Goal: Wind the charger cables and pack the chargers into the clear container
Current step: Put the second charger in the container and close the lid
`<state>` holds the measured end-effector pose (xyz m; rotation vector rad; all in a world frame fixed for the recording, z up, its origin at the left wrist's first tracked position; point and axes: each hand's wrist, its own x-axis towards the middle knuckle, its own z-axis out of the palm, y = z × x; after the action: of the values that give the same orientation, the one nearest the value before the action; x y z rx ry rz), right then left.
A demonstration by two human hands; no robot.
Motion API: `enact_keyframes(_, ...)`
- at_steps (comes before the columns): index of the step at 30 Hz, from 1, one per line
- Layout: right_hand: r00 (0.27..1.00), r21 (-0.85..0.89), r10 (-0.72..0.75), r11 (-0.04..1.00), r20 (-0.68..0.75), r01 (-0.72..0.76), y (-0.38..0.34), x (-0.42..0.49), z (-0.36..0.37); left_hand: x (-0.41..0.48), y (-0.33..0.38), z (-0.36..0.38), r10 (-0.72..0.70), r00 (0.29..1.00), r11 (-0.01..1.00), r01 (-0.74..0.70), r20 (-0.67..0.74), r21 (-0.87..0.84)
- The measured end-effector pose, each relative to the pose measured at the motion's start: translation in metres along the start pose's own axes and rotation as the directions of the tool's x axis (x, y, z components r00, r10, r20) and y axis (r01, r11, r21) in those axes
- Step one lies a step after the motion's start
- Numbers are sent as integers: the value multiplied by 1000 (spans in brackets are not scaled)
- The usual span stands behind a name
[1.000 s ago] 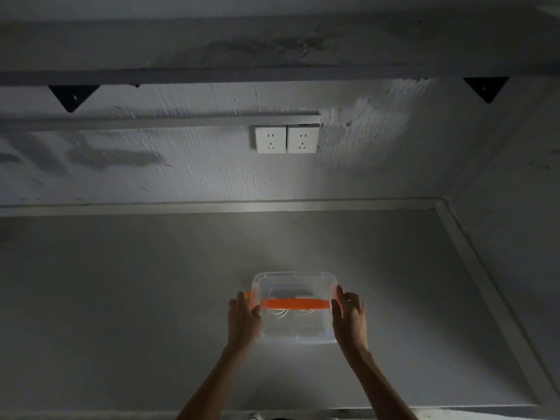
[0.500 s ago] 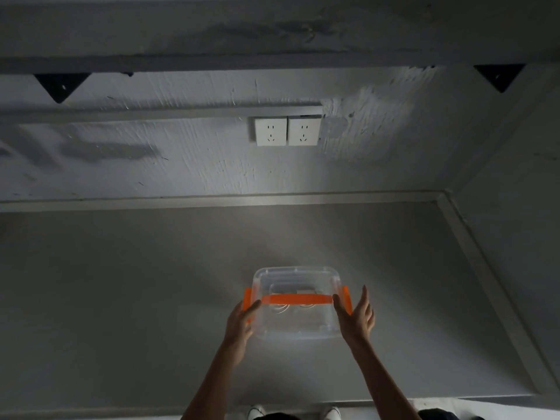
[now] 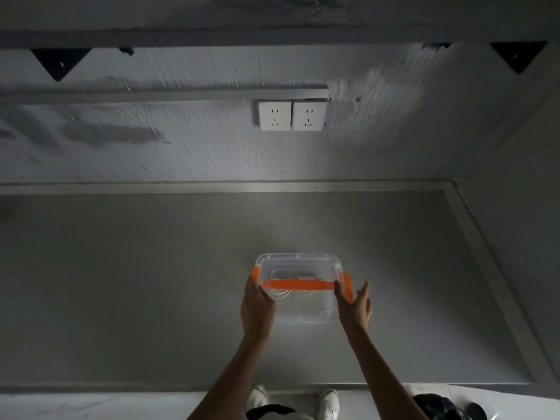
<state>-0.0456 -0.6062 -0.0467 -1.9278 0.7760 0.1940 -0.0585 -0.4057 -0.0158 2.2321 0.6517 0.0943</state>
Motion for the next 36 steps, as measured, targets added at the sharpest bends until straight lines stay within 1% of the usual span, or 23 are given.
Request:
enact_keyframes(2,994,59,-21,998,106,15,-3,-2,-2,0,-4,0,22,1000,1000,-22,17,17)
enact_keyframes(3,995,75,-40,997,93,33,-5,-4,-3,1,-6,0,35,999,999,-35,22,20)
enact_keyframes(5,997,20,-58,998,-44,59,-7,-8,-1,1,-8,0,50,998,999,-50,26,16)
enact_keyframes(6,989,-48,-75,996,-126,70,-7,-10,0,1,-8,0,54,998,998,-54,25,14)
enact_keyframes(8,951,-190,-162,975,-263,113,-7,-16,4,1,-7,0,62,998,998,-63,18,13)
enact_keyframes(10,909,-285,-259,944,-326,167,-11,-24,7,2,-8,0,60,998,998,-60,18,19)
enact_keyframes(13,863,-351,-367,904,-347,244,-12,-26,8,2,-9,1,48,999,999,-48,25,25)
enact_keyframes(17,856,-414,-412,870,-312,268,-13,-28,8,1,-9,2,25,999,999,-27,40,45)
enact_keyframes(20,866,-443,-407,859,-290,255,-16,-31,8,2,-10,1,19,997,998,-23,69,55)
enact_keyframes(23,876,-415,-400,869,-270,270,-16,-30,7,3,-9,-1,23,996,998,-29,91,64)
enact_keyframes(28,874,-361,-464,847,-144,390,-23,-16,4,15,-6,-2,44,988,997,-52,145,57)
enact_keyframes(32,890,-352,-448,849,-85,393,-41,-5,3,29,1,-3,79,986,995,-87,144,53)
enact_keyframes(34,882,-381,-467,828,-63,412,-46,-3,4,36,2,-4,86,980,993,-100,180,67)
enact_keyframes(36,874,-457,-484,785,-33,418,-48,-3,4,41,4,-5,73,973,991,-95,220,93)
